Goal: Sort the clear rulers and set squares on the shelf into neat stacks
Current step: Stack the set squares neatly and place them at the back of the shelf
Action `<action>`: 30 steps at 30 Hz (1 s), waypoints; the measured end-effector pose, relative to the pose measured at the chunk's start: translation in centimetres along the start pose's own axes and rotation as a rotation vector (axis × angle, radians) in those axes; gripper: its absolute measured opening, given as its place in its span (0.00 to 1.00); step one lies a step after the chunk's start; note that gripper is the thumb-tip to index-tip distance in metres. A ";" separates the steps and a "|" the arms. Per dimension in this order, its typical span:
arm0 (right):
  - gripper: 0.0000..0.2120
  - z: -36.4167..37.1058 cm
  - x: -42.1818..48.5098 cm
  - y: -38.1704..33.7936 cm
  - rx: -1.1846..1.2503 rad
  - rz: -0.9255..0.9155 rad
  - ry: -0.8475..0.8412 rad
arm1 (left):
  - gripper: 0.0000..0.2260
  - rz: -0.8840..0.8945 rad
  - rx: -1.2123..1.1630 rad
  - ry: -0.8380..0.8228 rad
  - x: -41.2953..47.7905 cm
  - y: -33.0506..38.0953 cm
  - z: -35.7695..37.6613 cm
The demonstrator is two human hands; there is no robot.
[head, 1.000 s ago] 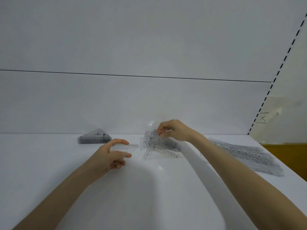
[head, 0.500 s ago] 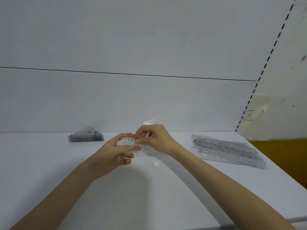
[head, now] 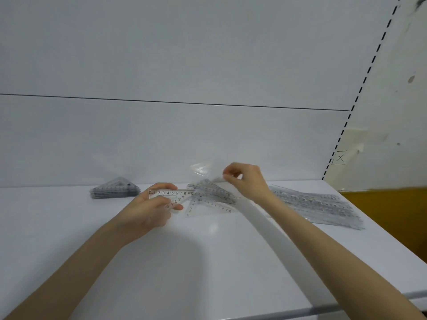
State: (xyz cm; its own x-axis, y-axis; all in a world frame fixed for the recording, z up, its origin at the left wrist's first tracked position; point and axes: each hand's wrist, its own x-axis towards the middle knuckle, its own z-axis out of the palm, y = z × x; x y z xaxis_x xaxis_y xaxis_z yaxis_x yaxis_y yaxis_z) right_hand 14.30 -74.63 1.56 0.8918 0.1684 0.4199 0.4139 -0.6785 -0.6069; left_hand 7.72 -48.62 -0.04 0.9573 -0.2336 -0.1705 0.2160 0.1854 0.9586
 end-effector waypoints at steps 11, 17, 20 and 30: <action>0.26 2.0 -0.7 1.7 -0.233 0.112 -0.268 | 0.21 -0.042 0.075 0.065 1.1 -0.3 0.1; 0.12 2.9 -0.5 1.8 -0.253 0.143 -0.137 | 0.21 -0.041 0.082 0.084 0.6 0.1 0.8; 0.15 3.1 -1.1 1.0 -0.251 -0.042 -0.173 | 0.17 -0.024 0.049 0.102 0.5 0.2 0.8; 0.16 5.0 -2.5 0.2 -0.361 -0.167 -0.208 | 0.21 -0.007 0.010 0.056 0.1 -0.6 0.0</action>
State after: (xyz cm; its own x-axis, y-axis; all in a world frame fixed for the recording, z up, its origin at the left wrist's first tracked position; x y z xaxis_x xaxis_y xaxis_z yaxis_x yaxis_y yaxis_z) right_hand 13.08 -71.59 -2.98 0.8511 0.4123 0.3250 0.4981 -0.8297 -0.2520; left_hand 7.73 -48.73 -0.62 0.9650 -0.1811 -0.1897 0.2213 0.1738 0.9596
